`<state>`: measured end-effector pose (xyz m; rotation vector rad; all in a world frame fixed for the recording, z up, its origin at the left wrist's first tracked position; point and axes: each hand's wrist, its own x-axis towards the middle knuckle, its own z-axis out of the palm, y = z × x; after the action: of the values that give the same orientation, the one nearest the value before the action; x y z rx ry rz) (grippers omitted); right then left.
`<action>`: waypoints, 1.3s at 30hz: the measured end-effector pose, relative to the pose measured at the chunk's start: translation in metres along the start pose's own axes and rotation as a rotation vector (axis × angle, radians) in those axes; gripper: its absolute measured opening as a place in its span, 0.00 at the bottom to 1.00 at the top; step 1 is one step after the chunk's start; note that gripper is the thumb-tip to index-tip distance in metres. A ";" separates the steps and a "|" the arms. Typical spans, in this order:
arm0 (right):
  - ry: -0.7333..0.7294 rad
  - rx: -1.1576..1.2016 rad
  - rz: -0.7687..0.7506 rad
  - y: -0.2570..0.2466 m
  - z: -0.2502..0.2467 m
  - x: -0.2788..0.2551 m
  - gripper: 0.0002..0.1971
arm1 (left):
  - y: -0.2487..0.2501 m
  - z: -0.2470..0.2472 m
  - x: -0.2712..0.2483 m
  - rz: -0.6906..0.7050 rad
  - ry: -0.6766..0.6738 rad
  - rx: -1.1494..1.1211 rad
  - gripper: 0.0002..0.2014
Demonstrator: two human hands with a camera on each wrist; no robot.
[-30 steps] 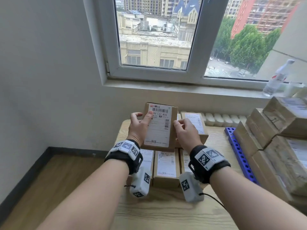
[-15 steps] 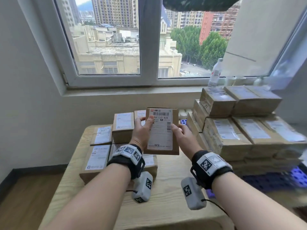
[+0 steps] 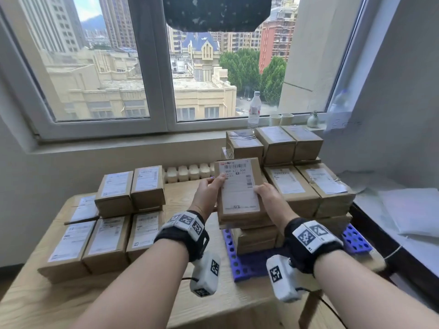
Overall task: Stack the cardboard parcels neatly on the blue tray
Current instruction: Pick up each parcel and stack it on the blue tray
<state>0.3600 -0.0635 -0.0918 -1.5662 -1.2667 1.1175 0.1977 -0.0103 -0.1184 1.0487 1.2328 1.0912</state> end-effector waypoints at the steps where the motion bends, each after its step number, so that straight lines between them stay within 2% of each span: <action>1: 0.005 -0.012 0.009 -0.002 -0.009 0.003 0.29 | 0.001 0.009 0.004 -0.004 -0.009 0.015 0.32; 3: 0.012 -0.042 0.019 -0.005 -0.025 0.011 0.24 | 0.005 0.024 0.011 -0.004 -0.020 0.037 0.30; 6: 0.034 -0.050 0.047 -0.003 -0.045 0.033 0.15 | 0.012 0.044 0.027 -0.019 -0.014 0.091 0.33; 10: 0.061 -0.001 0.122 0.001 -0.061 0.066 0.16 | 0.015 0.064 0.061 -0.037 -0.023 0.127 0.21; 14: 0.060 -0.007 0.177 0.000 -0.068 0.097 0.17 | 0.013 0.076 0.089 -0.055 -0.002 0.156 0.27; 19: 0.024 -0.067 0.227 0.003 -0.068 0.126 0.19 | 0.012 0.080 0.104 -0.115 0.035 0.206 0.25; 20: 0.014 -0.070 0.234 0.003 -0.067 0.129 0.19 | 0.013 0.080 0.105 -0.118 0.046 0.216 0.27; 23: -0.035 -0.150 0.219 0.006 -0.065 0.142 0.22 | 0.003 0.078 0.120 -0.150 0.082 0.267 0.48; 24: -0.057 -0.182 0.220 0.006 -0.064 0.144 0.23 | -0.001 0.077 0.125 -0.154 0.097 0.283 0.49; 29: -0.087 -0.249 0.223 0.007 -0.063 0.152 0.31 | 0.012 0.083 0.120 -0.135 0.102 0.373 0.33; 32: -0.083 -0.290 0.221 0.006 -0.065 0.157 0.29 | 0.012 0.085 0.121 -0.164 0.115 0.365 0.33; 35: -0.079 -0.314 0.201 0.006 -0.066 0.161 0.28 | 0.012 0.085 0.122 -0.151 0.128 0.353 0.28; 39: -0.073 -0.311 0.190 0.006 -0.065 0.166 0.28 | 0.012 0.085 0.127 -0.168 0.146 0.305 0.30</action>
<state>0.4410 0.0951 -0.1033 -1.9247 -1.4164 1.1436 0.2847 0.1161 -0.1236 1.0834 1.6121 0.8796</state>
